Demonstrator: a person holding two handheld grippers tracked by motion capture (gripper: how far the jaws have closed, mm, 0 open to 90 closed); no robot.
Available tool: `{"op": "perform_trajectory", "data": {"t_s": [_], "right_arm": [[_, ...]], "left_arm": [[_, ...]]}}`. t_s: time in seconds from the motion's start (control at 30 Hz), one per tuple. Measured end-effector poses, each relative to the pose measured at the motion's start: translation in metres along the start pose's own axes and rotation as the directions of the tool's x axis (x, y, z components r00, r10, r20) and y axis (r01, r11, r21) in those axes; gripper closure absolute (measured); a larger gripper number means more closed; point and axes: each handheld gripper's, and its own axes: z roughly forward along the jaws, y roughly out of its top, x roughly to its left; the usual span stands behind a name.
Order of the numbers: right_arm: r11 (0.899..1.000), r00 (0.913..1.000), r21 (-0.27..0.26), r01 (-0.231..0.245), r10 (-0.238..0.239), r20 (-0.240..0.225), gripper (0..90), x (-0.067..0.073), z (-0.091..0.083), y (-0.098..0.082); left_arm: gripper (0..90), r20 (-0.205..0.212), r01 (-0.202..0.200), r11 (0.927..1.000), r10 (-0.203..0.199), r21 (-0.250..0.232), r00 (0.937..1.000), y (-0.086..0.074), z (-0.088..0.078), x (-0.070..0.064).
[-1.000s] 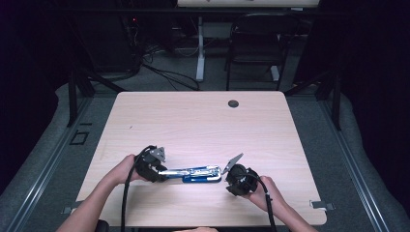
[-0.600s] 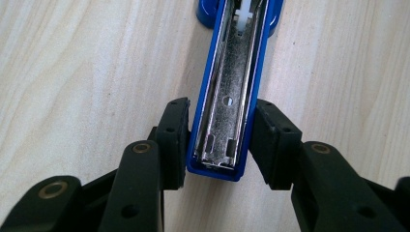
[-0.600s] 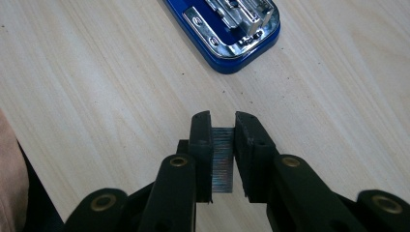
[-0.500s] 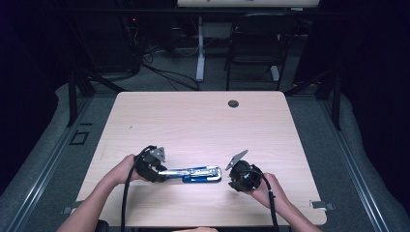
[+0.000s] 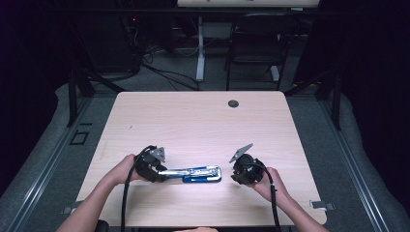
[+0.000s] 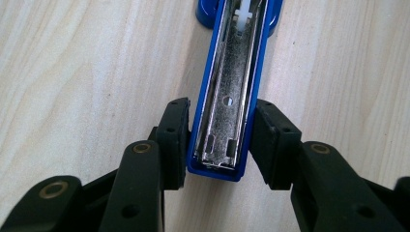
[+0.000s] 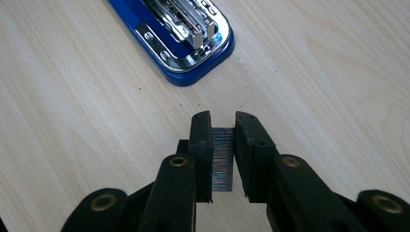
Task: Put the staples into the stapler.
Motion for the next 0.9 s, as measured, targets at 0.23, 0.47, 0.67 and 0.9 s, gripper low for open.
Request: {"op": "perform_trajectory", "data": {"t_s": [0.23, 0.47, 0.67, 0.9], "right_arm": [[1.000, 0.9997, -0.014, -0.023, 0.023, 0.005, 78.5, -0.010, 0.005, 0.005], [0.999, 0.9998, -0.037, -0.019, 0.019, 0.011, 78.7, -0.009, 0.006, 0.010], [0.998, 0.9999, -0.055, -0.009, 0.010, 0.009, 78.8, -0.012, 0.004, 0.018], [0.997, 0.9999, -0.075, 0.010, -0.009, 0.008, 78.8, -0.015, 0.004, 0.024]], "left_arm": [[60.0, 0.007, 0.006, 1.0000, -0.006, -0.002, 1.0000, 0.000, 0.000, 0.001], [60.1, 0.017, 0.003, 1.0000, -0.003, 0.004, 0.9998, 0.000, 0.000, 0.001], [60.1, 0.004, 0.005, 1.0000, -0.005, -0.001, 1.0000, 0.000, 0.001, 0.001], [60.4, 0.003, -0.008, 1.0000, 0.008, 0.004, 1.0000, 0.001, 0.000, 0.001]]}}
